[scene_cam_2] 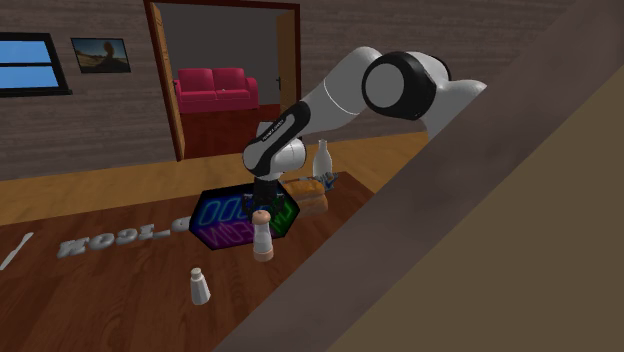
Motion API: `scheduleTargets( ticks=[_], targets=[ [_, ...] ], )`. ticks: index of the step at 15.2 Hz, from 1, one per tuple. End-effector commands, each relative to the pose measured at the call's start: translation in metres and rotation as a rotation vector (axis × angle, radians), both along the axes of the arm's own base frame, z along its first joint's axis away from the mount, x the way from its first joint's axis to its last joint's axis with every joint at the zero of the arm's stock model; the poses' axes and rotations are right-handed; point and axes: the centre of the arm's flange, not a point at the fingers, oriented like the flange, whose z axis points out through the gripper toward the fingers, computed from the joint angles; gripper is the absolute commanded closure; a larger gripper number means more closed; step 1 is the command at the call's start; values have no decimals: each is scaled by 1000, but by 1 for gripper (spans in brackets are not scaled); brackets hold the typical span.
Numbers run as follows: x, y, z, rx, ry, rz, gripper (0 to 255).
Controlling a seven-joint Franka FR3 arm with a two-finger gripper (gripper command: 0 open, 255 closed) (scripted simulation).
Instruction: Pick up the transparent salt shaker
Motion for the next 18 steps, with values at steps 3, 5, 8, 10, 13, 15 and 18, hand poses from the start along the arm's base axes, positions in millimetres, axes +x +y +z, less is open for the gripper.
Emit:
scheduleTargets(
  ticks=[3,5,8,10,13,15,18],
  targets=[
    [0,0,-1,0,0,0,255],
    [0,0,-1,0,0,0,255],
    [0,0,-1,0,0,0,255],
    [0,-1,4,0,0,0,255],
    [0,-1,20,0,0,0,255],
    [0,-1,30,0,0,0,255],
    [0,-1,46,0,0,0,255]
  ],
)
